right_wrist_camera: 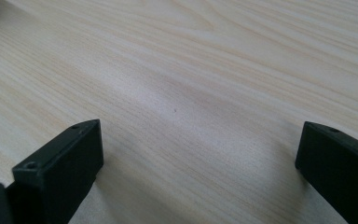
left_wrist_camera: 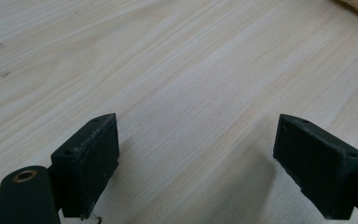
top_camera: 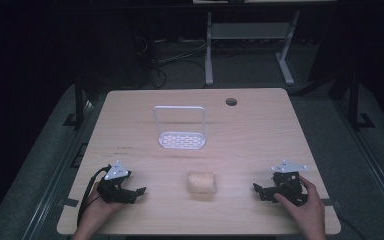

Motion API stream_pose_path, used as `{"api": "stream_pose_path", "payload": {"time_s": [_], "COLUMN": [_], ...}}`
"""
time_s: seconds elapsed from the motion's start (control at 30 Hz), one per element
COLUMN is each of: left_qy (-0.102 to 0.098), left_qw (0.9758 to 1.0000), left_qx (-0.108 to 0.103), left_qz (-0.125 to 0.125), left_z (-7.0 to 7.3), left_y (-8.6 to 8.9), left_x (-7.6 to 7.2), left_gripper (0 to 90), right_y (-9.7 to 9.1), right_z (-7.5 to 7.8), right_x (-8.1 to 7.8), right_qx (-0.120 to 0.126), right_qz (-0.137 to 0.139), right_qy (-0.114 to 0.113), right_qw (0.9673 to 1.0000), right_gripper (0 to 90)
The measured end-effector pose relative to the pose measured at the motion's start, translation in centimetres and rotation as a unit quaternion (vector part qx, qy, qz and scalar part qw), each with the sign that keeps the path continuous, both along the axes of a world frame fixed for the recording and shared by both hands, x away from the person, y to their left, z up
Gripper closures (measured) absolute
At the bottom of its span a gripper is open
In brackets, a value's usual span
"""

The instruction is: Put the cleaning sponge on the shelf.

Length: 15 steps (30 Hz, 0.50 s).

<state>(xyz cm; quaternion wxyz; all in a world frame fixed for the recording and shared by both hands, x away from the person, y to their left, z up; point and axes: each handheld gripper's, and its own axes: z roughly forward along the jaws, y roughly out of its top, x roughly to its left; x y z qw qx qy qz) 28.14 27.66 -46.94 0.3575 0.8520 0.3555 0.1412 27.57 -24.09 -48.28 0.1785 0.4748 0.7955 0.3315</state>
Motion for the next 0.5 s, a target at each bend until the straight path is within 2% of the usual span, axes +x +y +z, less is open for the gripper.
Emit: {"api": "stream_pose_path", "payload": {"time_s": [0.5], "left_qy": [0.0], "left_qw": [0.9996], "left_qx": [-0.014], "left_qz": [-0.026], "left_z": [0.9], "left_y": [-1.3], "left_x": [0.5], "left_gripper": [13.8], "right_y": [0.0], "right_z": [0.0], "right_x": [0.0], "right_qx": [0.001], "right_qz": [0.0], "right_qy": [-0.001], "right_qw": [1.0], "right_gripper": [0.6]}}
